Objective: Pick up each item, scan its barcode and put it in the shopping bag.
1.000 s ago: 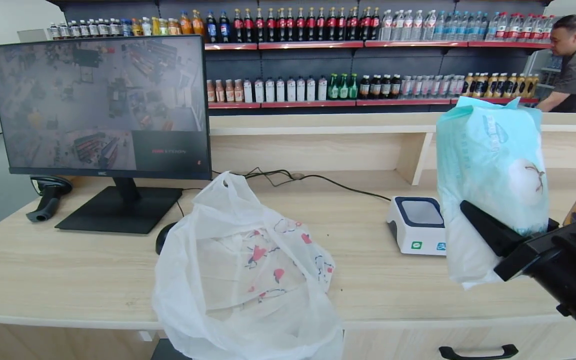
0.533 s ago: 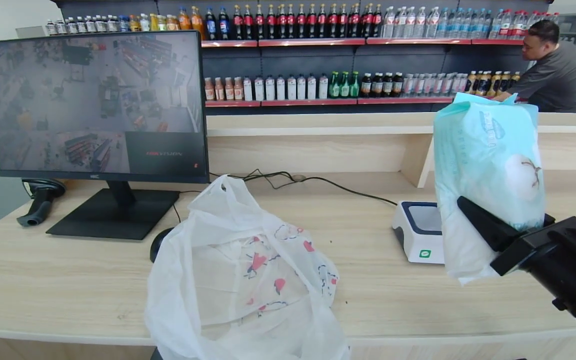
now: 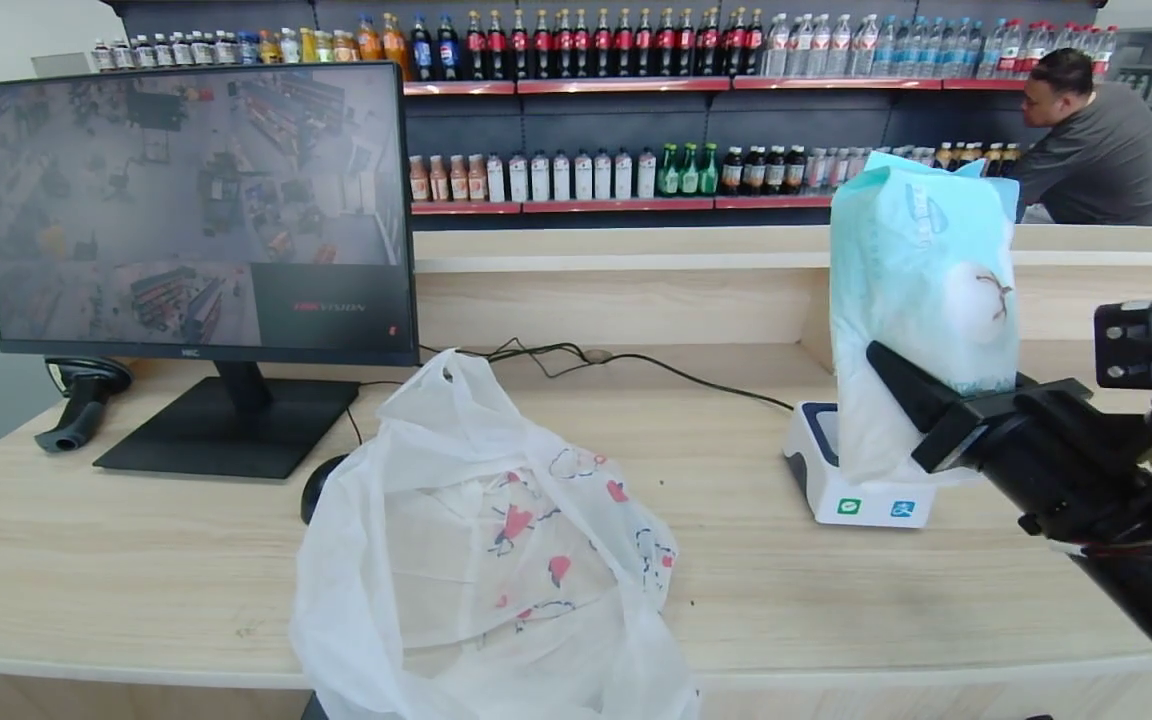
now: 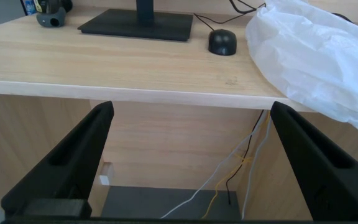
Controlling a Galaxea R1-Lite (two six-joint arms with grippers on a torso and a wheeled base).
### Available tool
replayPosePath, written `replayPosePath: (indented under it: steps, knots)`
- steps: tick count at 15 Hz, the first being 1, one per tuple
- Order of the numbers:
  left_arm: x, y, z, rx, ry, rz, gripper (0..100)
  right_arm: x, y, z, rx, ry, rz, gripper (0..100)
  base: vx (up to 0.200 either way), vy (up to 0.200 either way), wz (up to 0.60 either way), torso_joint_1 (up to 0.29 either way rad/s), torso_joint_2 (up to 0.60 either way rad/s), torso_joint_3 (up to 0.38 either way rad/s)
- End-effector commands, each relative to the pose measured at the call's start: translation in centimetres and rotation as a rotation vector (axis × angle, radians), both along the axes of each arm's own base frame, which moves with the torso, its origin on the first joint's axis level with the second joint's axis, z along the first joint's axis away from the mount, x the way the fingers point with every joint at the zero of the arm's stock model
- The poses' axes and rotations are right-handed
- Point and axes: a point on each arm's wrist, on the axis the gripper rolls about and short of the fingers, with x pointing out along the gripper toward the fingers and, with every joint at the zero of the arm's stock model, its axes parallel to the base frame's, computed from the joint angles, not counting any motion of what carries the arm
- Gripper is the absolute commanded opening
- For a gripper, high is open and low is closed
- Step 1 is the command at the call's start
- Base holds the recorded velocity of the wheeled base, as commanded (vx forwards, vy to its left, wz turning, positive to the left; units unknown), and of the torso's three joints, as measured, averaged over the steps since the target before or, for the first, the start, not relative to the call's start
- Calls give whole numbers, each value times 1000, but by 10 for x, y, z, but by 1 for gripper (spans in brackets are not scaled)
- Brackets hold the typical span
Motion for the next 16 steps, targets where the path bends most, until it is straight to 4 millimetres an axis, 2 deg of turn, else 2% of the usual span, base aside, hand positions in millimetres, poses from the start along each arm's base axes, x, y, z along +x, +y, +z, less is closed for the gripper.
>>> replayPosePath:
  steps: [1, 3, 5, 8, 13, 16]
  knots:
    - [0, 0, 0, 0, 0, 0, 100, 32, -3, -13, -9, 40, -62, 0, 0, 0, 0, 0, 0, 0]
    - [0, 0, 0, 0, 0, 0, 100, 39, -5, -16, 1, 48, -118, 0, 0, 0, 0, 0, 0, 0]
    - [0, 0, 0, 0, 0, 0, 100, 42, 10, -14, 15, 41, -112, 0, 0, 0, 0, 0, 0, 0]
    - [0, 0, 0, 0, 0, 0, 100, 48, 13, -25, 57, 91, -164, 0, 0, 0, 0, 0, 0, 0]
    - [0, 0, 0, 0, 0, 0, 100, 49, 5, -31, 69, 114, -186, 0, 0, 0, 0, 0, 0, 0]
    - [0, 0, 0, 0, -2, 0, 100, 53, -6, -33, 80, 123, -220, 0, 0, 0, 0, 0, 0, 0]
